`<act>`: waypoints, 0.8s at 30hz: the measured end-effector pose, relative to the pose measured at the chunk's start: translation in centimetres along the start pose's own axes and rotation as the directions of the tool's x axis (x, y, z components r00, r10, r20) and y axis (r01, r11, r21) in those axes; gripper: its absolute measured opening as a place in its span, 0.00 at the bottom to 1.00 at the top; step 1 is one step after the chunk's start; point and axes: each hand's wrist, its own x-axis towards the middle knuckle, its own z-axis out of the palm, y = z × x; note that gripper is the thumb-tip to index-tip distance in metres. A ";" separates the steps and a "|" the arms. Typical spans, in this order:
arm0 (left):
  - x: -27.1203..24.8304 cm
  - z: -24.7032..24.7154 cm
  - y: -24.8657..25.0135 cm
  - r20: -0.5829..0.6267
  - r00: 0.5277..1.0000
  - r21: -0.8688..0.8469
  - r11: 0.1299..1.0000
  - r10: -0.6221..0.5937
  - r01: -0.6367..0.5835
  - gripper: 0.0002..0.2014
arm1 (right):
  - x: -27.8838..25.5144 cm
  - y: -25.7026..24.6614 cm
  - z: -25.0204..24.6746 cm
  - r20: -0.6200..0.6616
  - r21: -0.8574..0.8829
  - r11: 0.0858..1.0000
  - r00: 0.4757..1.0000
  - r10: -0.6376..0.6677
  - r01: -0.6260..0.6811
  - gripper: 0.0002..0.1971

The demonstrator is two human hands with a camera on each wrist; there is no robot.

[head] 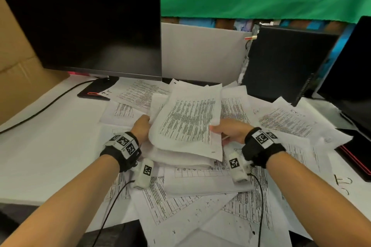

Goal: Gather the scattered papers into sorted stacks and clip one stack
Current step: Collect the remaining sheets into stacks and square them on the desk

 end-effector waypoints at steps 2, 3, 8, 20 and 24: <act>0.3 0.3 -0.2 -0.058 0.998 0.130 0.991 0.010 -0.002 0.20 | 0.7 -0.2 0.7 -0.024 -0.126 0.991 0.999 0.031 -0.034 0.14; 1.4 0.4 -0.9 -0.104 0.995 0.184 0.983 0.008 0.011 0.23 | 1.1 -0.3 0.8 -0.031 -0.224 0.974 0.999 0.033 -0.039 0.17; 0.3 0.6 0.8 -0.229 0.966 0.288 0.940 -0.116 0.182 0.26 | 4.3 0.7 0.2 -0.016 -0.380 0.925 1.000 0.002 -0.008 0.52; -3.3 0.3 1.5 -0.130 0.964 0.074 0.972 0.233 -0.225 0.17 | 2.9 -0.3 4.3 -0.023 0.534 0.838 0.993 -0.119 0.112 0.22; -6.5 -0.1 4.5 -0.241 0.838 -0.012 0.862 0.489 -0.507 0.16 | 0.1 -2.1 3.2 -0.260 0.579 0.706 0.913 -0.315 0.408 0.33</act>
